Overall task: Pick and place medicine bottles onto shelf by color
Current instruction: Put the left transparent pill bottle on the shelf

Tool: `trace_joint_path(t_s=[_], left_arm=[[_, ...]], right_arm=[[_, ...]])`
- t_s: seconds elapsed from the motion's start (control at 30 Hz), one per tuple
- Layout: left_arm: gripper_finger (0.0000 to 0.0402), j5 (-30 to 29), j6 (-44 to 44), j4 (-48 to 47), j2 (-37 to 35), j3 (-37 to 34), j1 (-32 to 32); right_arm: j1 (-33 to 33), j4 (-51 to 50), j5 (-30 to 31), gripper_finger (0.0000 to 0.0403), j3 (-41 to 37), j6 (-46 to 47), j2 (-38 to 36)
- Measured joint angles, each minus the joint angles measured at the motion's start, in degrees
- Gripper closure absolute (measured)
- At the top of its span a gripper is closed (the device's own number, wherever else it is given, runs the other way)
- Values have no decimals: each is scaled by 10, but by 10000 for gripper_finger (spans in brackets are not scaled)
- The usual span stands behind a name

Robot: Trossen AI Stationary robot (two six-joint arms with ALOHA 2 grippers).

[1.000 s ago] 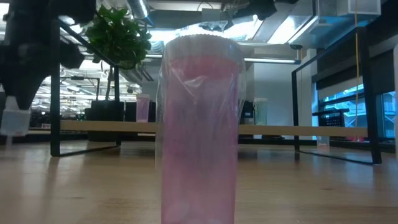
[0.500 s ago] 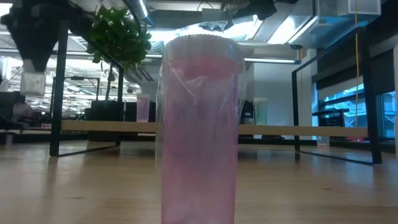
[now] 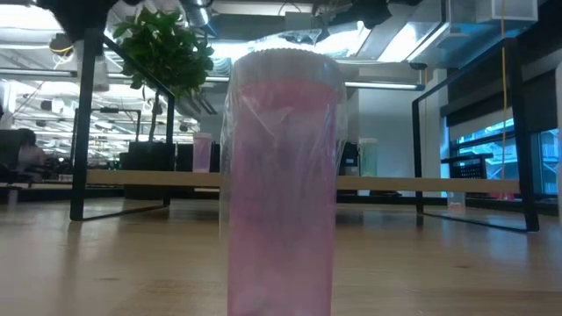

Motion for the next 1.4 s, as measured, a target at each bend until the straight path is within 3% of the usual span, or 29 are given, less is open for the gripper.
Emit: trace_joint_path(t_s=[0.37, 0.6, 0.83, 1.17, 1.27, 1.4], left_arm=[[279, -44, 100, 0, 0, 82, 1], [280, -113, 147, 1, 1, 110, 1], [280, -139, 234, 51, 26, 116, 2], [280, -137, 431, 170, 86, 168, 39], [280, -106, 483, 176, 116, 195, 58], [280, -19, 554, 177, 157, 225, 95]], right_arm=[[0, 0, 0, 161, 0, 0, 0], [0, 0, 0, 161, 0, 0, 0], [0, 1, 0, 161, 0, 2, 0], [0, 1, 0, 161, 0, 2, 0], [0, 1, 0, 161, 0, 2, 0], [0, 1, 0, 161, 0, 2, 0]])
